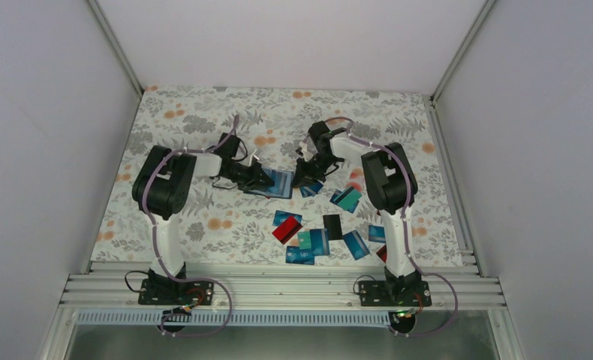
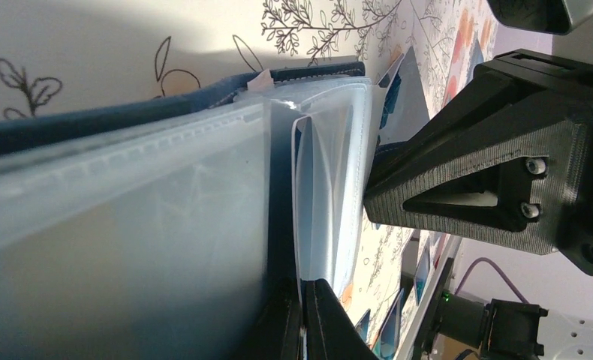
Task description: Put the credit cards into the card holder
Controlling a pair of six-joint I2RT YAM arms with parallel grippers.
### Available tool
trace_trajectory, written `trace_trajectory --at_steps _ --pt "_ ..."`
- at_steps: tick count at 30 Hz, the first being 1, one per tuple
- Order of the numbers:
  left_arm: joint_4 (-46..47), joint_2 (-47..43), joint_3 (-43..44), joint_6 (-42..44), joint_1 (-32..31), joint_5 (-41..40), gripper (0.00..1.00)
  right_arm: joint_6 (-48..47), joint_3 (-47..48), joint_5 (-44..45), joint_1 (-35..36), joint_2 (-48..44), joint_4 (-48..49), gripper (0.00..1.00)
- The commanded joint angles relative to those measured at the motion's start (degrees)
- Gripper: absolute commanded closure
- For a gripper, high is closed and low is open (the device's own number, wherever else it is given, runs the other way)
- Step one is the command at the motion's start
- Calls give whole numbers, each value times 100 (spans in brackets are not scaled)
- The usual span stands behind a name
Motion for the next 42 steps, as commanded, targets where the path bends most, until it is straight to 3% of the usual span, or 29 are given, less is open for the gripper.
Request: trace_trajectory --at_steps 1,12,19,27,35,42 --pt "153 185 -33 -301 -186 -246 98 -17 -197 183 51 222 50 94" --pt "-56 317 114 -341 -321 -290 96 -41 -182 84 55 257 66 95" --pt "-898 170 496 45 -355 -613 80 -47 -165 50 50 273 80 95" --pt "-1814 20 871 306 -362 -1143 77 -55 -105 -11 54 309 102 96" --pt "-2615 -214 1249 457 -370 -1522 55 -94 -32 -98 52 367 115 95" --pt "-2899 -235 1563 477 -379 -1687 49 -135 88 -154 55 422 93 95"
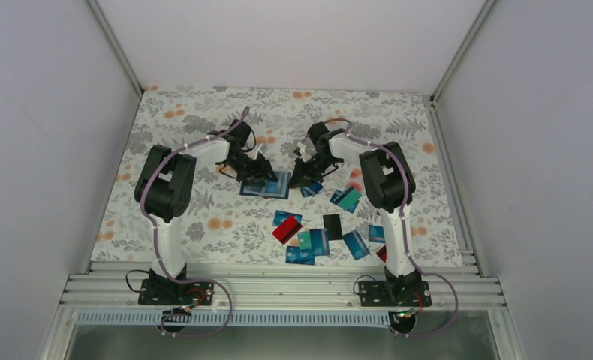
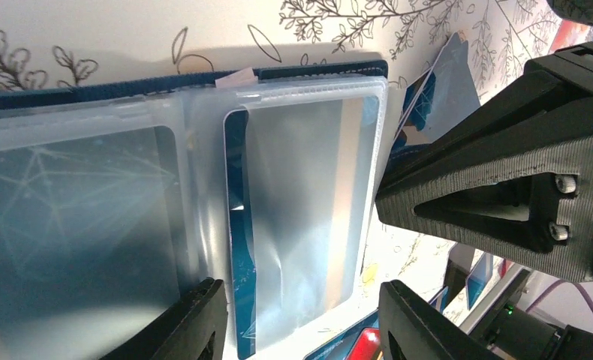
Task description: Put the credit cards into the card holder
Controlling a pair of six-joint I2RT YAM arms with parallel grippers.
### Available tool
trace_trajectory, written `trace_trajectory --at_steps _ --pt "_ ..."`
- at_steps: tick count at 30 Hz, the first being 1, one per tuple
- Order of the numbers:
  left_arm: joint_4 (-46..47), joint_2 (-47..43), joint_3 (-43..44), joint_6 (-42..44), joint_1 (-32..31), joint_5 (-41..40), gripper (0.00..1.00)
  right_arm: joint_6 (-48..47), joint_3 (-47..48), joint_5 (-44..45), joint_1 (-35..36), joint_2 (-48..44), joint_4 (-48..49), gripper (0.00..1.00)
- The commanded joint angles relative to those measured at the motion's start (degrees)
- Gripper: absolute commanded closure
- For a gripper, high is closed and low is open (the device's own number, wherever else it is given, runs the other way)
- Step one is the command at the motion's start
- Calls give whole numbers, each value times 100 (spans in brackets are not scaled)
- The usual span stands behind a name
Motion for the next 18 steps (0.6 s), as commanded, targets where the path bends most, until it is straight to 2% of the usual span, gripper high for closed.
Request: trace_trajectory --at_steps 1,12,18 --pt "-334 -128 229 106 -22 -225 48 -111 57 234 67 286 5 96" --pt "-370 481 709 90 -245 -243 49 -139 118 167 66 321 19 96" --pt "-589 200 912 92 -333 -548 50 -141 344 161 54 258 -74 96"
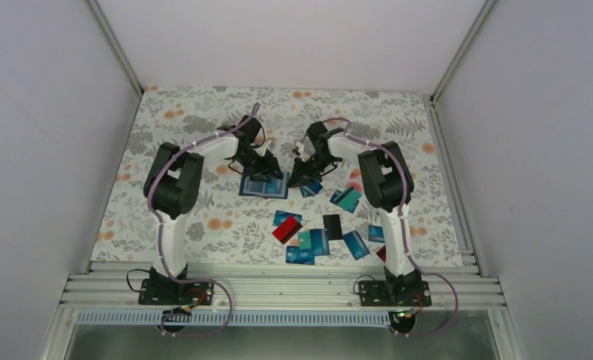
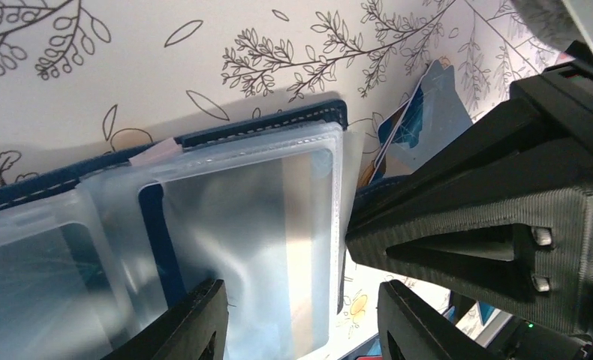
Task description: Put the credit cards into the card holder
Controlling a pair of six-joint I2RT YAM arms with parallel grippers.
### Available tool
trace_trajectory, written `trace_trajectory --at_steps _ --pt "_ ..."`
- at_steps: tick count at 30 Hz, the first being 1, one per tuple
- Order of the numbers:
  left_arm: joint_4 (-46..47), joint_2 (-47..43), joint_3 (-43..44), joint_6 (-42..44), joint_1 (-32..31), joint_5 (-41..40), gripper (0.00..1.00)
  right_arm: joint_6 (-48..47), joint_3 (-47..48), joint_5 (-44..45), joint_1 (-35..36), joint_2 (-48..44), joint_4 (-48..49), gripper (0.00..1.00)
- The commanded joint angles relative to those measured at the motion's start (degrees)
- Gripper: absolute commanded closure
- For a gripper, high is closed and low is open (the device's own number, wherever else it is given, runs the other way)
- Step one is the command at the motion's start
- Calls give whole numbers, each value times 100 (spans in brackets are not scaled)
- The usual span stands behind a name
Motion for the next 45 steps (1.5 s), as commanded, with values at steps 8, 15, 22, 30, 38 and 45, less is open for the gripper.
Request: trace_trajectory --at_steps 8,15,22,30,38,45 --pt "-711 -546 425 363 -60 -934 58 -57 604 -5 38 43 -135 92" --pt "-570 -540 192 444 -50 -1140 80 279 478 -399 35 -274 170 82" --pt "-358 -389 -43 505 -57 -1270 95 463 315 -669 37 -139 431 76" --pt "-143 -292 -307 554 -53 -1246 98 540 211 -716 48 48 563 73" --pt "36 -104 -524 585 -51 -1158 98 519 236 -668 74 235 527 71" --pt "169 -66 -657 550 -60 -1115 98 454 239 -611 91 308 456 68"
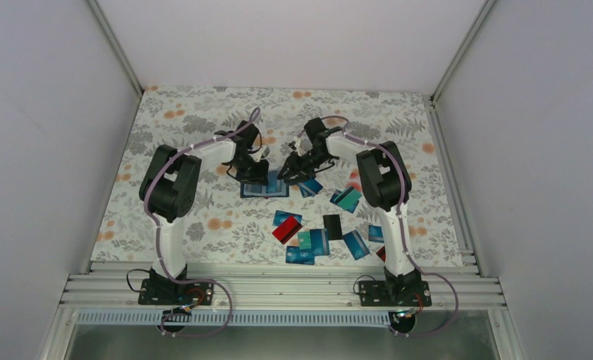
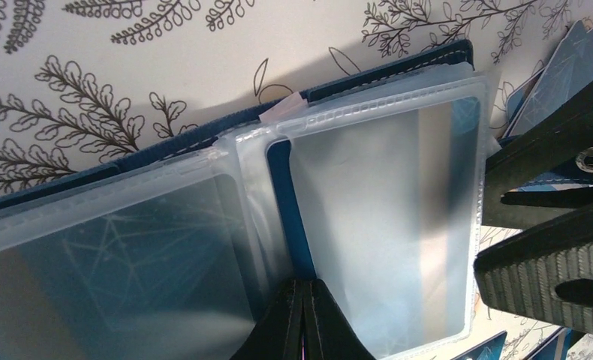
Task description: Put the credit cards into the card holder
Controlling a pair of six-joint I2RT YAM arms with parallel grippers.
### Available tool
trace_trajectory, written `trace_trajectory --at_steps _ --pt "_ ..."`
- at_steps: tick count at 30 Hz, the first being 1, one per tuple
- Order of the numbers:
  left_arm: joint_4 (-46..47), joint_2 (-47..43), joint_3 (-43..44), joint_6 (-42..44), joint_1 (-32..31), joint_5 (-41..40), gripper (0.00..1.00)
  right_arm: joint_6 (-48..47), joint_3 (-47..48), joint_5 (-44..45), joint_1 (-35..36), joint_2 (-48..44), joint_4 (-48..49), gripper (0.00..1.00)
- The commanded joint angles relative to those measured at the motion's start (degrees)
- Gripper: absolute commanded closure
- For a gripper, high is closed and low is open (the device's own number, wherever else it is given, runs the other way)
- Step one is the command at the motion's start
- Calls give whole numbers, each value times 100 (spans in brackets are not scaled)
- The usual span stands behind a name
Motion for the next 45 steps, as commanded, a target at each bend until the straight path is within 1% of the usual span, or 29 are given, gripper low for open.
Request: trace_trajectory --at_steps 1,6,10,17,21,25,32,39,43,45 --pt "154 188 -200 37 -23 13 98 -81 0 -32 68 171 -44 68" --pt "158 208 -189 29 -25 51 98 -149 229 -235 129 207 -87 68" --pt "64 41 -72 -20 -24 30 98 -195 426 -378 197 208 -166 68" --pt "-386 -440 251 -96 7 -294 98 -199 630 -416 269 255 -278 68" --pt "-607 -931 246 -244 117 -485 98 -151 800 -435 320 287 -345 68" --pt "-767 -1484 -4 -338 375 -640 98 -68 1067 -444 435 384 -483 67" --pt "-804 -2444 -844 -377 791 -683 97 92 1671 -597 715 749 -625 66" --pt "-864 -3166 -1562 -343 912 -702 97 431 2529 -865 1040 1329 -599 62" --pt "-866 -3488 -1797 -275 922 -684 97 657 2606 -972 1110 1319 -375 59" --pt "-778 -3695 -2017 -200 924 -583 97 746 2714 -945 1101 1128 -306 58"
